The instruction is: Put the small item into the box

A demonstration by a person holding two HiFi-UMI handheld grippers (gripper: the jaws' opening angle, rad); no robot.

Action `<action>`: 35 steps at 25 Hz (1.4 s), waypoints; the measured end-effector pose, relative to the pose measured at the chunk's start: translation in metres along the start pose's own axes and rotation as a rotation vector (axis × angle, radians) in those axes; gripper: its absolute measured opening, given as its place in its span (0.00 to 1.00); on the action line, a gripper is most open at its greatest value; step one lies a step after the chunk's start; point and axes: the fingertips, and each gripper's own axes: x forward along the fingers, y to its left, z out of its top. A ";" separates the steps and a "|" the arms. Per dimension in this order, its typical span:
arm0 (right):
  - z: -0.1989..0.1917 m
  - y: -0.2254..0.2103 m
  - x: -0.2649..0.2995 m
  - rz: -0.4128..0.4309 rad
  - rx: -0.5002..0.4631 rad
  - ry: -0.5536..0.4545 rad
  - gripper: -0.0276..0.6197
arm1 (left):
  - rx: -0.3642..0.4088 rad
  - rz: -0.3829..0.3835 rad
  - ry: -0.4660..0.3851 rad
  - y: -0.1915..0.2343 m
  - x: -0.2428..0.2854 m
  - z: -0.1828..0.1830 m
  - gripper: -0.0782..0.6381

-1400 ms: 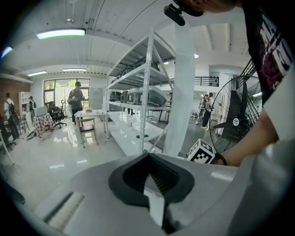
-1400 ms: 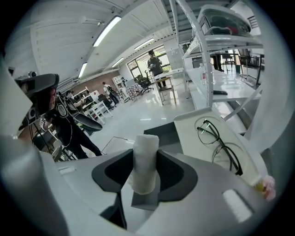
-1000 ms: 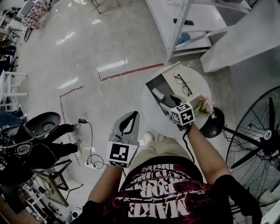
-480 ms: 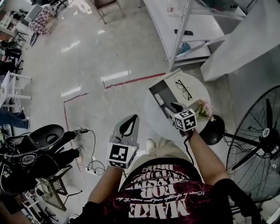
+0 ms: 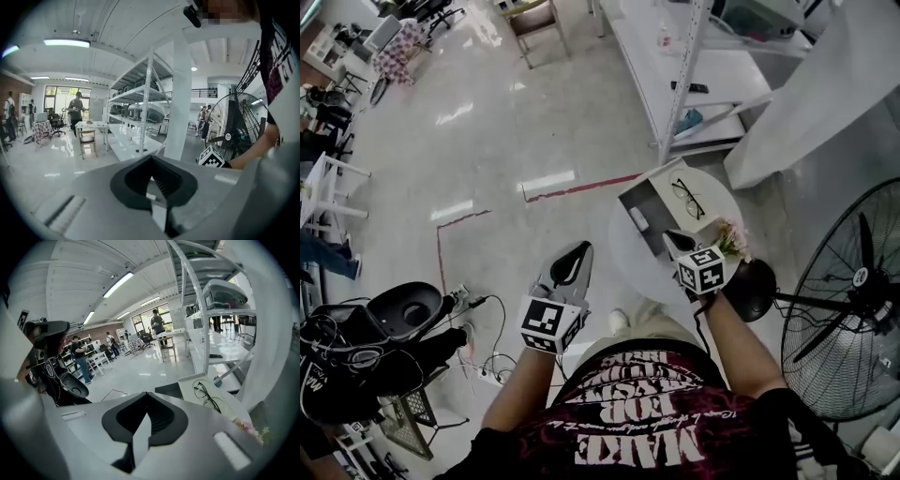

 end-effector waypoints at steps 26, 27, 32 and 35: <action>0.096 0.080 -0.163 -0.010 -0.087 -0.345 0.09 | -0.009 0.006 -0.145 -0.026 -0.062 0.053 0.11; 0.100 0.084 -0.168 -0.007 -0.092 -0.358 0.09 | -0.004 0.007 -0.150 -0.027 -0.064 0.055 0.11; 0.119 0.105 -0.196 0.017 -0.091 -0.419 0.09 | 0.018 0.009 -0.161 -0.030 -0.073 0.061 0.11; 0.126 0.114 -0.210 0.008 -0.105 -0.438 0.09 | 0.022 0.004 -0.184 -0.034 -0.081 0.065 0.11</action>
